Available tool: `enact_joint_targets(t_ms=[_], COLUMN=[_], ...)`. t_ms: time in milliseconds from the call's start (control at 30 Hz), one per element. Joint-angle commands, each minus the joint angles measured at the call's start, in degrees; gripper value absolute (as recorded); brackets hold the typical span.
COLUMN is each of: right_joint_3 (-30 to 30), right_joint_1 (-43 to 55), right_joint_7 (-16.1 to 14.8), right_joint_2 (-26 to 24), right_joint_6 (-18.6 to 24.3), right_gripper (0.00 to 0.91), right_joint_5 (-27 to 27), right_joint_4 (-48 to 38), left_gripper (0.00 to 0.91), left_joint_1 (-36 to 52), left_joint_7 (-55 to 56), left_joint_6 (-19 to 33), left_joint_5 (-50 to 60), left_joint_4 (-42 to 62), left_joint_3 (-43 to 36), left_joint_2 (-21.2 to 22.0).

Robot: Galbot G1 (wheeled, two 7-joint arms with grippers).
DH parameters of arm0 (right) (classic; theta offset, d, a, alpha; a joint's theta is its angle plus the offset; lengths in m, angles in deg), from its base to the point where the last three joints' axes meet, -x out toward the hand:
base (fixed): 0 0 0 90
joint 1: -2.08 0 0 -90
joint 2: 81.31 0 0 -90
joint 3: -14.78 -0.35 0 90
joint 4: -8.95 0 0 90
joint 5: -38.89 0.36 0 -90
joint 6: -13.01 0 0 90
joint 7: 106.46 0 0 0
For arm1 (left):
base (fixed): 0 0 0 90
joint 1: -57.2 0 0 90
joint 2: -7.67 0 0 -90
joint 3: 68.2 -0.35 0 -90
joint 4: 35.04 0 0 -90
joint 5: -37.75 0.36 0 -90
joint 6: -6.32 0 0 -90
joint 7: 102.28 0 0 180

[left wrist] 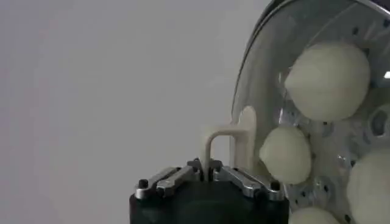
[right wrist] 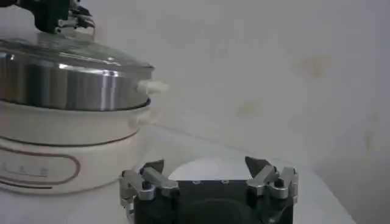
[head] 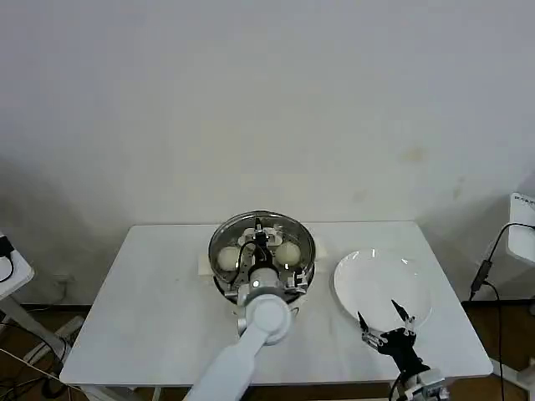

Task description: Take steamed baozi put them in steamer then cover it.

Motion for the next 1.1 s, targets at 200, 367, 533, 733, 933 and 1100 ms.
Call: enact_joint_targets(t_ms=[200, 367, 533, 733, 933, 1100], right_joint_3=[0.4, 0.4, 0.6, 0.8, 0.9, 1.0], right_joint_1=[-0.1, -0.1, 0.0, 0.0, 0.0, 0.0], right_joint_7=[0.0, 0.0, -0.1, -0.1, -0.2, -0.2], right_joint_2=[0.2, 0.2, 0.3, 0.2, 0.3, 0.3], right_joint_6=[0.0, 0.0, 0.0, 0.1, 0.1, 0.1], right_gripper=[0.907, 0.907, 0.907, 0.907, 0.907, 0.907], right_joint_5=[0.0, 0.0, 0.0, 0.0, 0.0, -0.1], right_joint_4=[0.0, 0.0, 0.0, -0.1, -0.2, -0.2], left_gripper=[0.000, 0.000, 0.020, 0.907, 0.907, 0.907], left_joint_1=[-0.4, -0.5, -0.7, -1.2, -1.2, -1.7], left_joint_7=[-0.1, 0.0, 0.2, 0.6, 1.3, 1.0], left_joint_6=[0.0, 0.0, 0.0, 0.1, 0.1, 0.1], left_joint_5=[0.3, 0.3, 0.3, 0.4, 0.3, -0.2], left_joint_4=[0.0, 0.1, 0.4, 0.0, -0.8, -3.6], left_joint_3=[-0.3, -0.1, 0.2, 0.5, 0.8, 0.7], left_joint_2=[0.8, 1.0, 1.3, 1.8, 2.2, 1.4])
